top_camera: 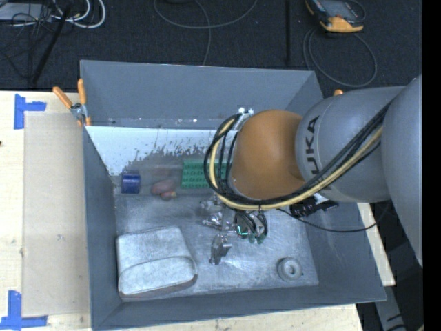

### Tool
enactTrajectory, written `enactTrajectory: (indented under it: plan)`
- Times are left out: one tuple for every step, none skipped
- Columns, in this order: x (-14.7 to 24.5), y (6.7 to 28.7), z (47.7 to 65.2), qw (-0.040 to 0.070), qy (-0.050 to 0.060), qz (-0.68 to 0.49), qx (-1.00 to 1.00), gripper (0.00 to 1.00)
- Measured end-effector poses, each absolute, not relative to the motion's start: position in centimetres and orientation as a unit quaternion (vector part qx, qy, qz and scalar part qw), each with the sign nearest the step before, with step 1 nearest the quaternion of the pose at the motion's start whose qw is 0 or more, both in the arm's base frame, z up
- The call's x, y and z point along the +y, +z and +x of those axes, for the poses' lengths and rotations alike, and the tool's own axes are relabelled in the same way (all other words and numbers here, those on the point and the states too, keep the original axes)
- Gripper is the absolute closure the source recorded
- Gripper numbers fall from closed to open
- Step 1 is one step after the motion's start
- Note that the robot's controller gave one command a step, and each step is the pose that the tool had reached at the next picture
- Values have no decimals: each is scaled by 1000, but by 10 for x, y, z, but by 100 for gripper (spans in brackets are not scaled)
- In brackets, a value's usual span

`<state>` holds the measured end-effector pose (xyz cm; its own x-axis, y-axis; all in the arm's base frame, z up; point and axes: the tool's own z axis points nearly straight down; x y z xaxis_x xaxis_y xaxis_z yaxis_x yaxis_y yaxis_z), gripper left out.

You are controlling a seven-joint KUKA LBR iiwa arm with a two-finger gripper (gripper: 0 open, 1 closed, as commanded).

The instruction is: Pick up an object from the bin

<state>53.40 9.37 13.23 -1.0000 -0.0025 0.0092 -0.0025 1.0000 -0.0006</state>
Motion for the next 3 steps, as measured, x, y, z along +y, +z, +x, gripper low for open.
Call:
enactTrajectory:
  plan:
    - [39, 72, 580, -1, -1, 79, -997, 0]
    - [-4, 73, 531, -4, 0, 32, -999, 0]
    - [-3, 74, 532, -2, 0, 32, -999, 100]
